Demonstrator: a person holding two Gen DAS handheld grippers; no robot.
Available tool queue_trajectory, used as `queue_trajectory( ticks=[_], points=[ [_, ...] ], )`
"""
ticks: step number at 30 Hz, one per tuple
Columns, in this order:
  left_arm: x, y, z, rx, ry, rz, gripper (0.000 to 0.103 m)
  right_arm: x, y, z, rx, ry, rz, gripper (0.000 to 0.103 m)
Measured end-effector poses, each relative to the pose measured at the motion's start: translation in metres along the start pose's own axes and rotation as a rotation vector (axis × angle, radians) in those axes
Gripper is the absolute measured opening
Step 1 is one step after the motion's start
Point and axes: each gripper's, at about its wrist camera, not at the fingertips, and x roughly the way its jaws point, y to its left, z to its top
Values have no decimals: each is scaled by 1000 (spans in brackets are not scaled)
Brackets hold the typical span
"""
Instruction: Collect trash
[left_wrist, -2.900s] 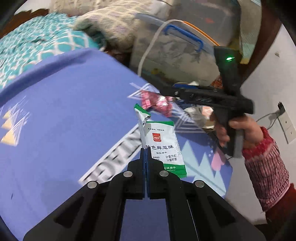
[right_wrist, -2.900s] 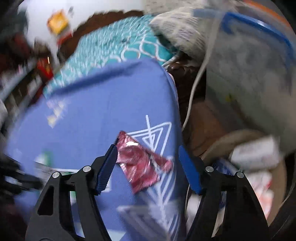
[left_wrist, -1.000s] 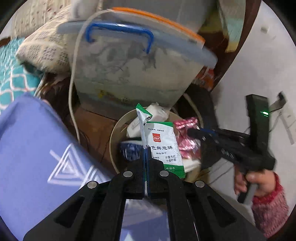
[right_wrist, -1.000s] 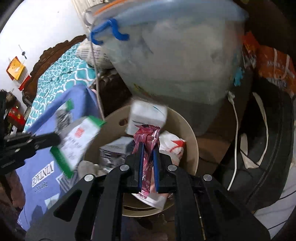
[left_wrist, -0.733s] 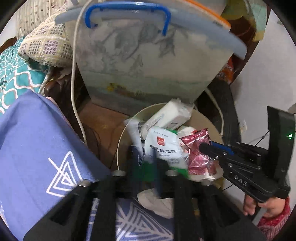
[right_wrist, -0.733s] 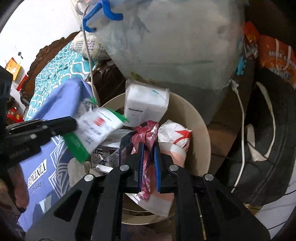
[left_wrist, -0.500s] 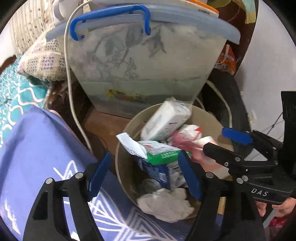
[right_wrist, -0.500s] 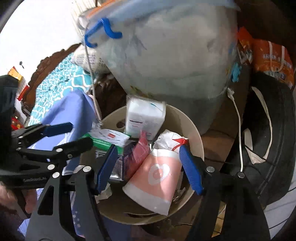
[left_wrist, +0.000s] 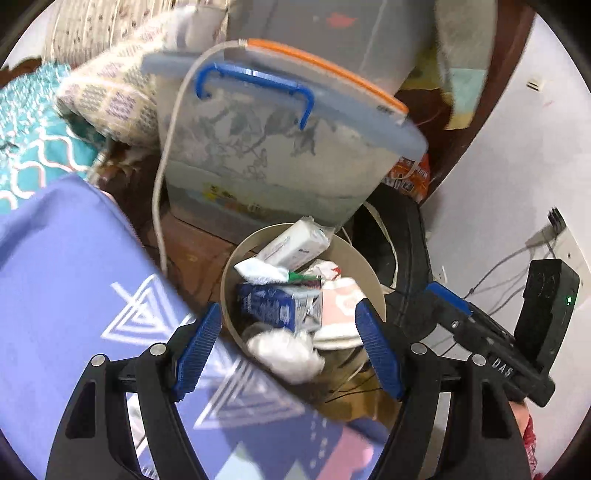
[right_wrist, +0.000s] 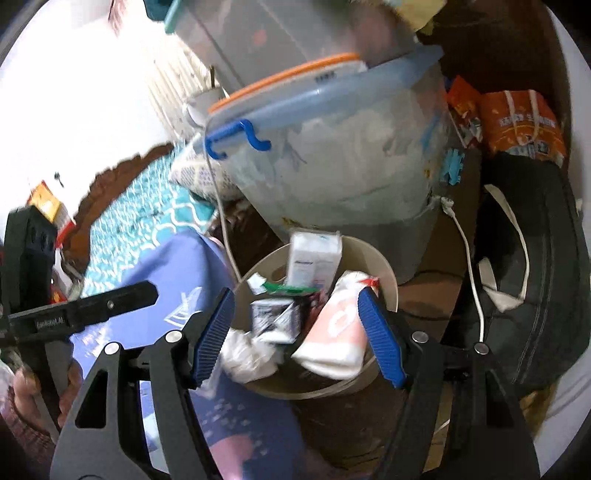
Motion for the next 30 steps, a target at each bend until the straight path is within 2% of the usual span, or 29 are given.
queue_trajectory(
  ticks=[1,5,9,11,14,17,19,25,30],
  points=[
    [-11,-1,-9,13,-20,21,72,-10,3,-9,13,-23,-2,71],
    [-53,-4,-44,50,-106,113,83,-43,21,-48,43,-85,-22,73],
    [-89,5,-81,63,-165,213,91,-67,46,-82,49,-125,-61,82],
    [-107,12,-99,36,-189,254,94,-80,60,-96,37,-150,-88,88],
    [-128,24,-119,0,-199,277,94,-95,82,-108,9,-174,-105,93],
    [-148,33,-140,-12,-217,339,94,-106,104,-117,-5,-181,-84,94],
    [-161,37,-151,-16,-234,373,94,-112,117,-122,-4,-200,-92,99],
    [-196,55,-181,-43,-275,475,95,-130,142,-144,13,-250,-86,99],
    [-215,69,-201,-82,-273,496,95,-132,149,-158,43,-240,-76,99]
  ],
)
